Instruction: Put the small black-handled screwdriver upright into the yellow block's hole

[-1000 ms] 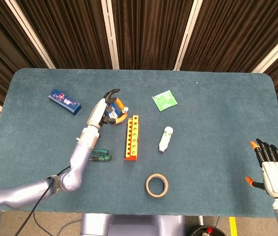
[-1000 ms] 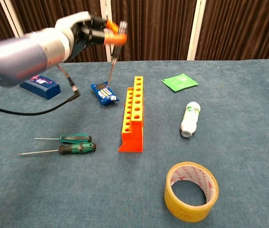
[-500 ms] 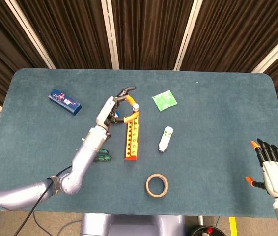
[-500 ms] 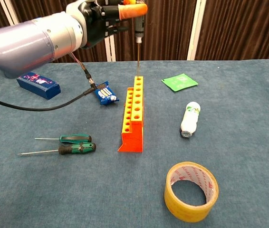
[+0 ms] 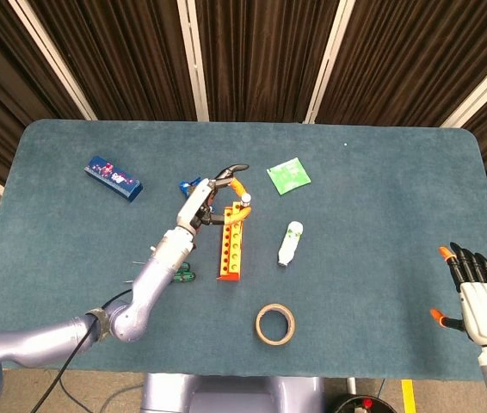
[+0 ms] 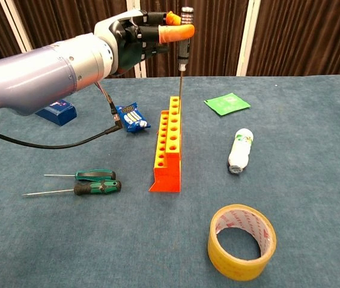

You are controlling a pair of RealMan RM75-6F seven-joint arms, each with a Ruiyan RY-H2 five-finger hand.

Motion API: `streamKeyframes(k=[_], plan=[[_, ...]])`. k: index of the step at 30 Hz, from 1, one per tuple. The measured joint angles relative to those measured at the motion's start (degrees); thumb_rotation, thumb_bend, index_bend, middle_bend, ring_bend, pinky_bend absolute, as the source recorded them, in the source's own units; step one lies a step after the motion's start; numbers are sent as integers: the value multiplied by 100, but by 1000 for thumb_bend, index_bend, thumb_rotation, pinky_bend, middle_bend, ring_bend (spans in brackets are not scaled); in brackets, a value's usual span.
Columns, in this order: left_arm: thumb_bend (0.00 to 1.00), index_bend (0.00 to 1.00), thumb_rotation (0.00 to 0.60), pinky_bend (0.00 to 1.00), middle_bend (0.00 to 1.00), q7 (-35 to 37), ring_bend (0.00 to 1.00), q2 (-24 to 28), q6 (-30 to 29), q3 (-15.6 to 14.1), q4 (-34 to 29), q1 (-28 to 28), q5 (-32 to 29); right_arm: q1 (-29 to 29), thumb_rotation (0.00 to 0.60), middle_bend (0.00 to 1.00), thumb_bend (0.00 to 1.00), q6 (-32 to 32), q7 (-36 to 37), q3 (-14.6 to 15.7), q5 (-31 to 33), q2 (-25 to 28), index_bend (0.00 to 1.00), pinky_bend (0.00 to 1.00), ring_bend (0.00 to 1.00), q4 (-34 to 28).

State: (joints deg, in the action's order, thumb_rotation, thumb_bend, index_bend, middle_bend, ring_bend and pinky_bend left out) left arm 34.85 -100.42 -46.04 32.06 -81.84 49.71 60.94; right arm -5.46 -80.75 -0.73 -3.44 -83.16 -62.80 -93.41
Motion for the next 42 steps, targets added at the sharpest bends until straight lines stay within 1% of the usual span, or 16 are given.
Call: streamKeyframes(k=[15,26,33,42], plan=[[373,741,600,13,113,159,0,-101,-45,-303,386,96,321,-2,600,0,0,4,4,2,-4,-1,70,0,0,-10],[374,740,600,6,113,243,0,-158,-11,-489,541,132,433,2,600,0,0,-5,42,-5,5,-7,70,0,0,-17],[373,740,600,0,113,194,0,-152,-34,-724,715,114,620,2,600,0,0,-22,51,1,-35,-16,70,0,0,7],[372,741,600,1,113,199,0,-187,-66,-814,786,58,590,0,600,0,0,-34,67,5,-62,-17,70,0,0,26]])
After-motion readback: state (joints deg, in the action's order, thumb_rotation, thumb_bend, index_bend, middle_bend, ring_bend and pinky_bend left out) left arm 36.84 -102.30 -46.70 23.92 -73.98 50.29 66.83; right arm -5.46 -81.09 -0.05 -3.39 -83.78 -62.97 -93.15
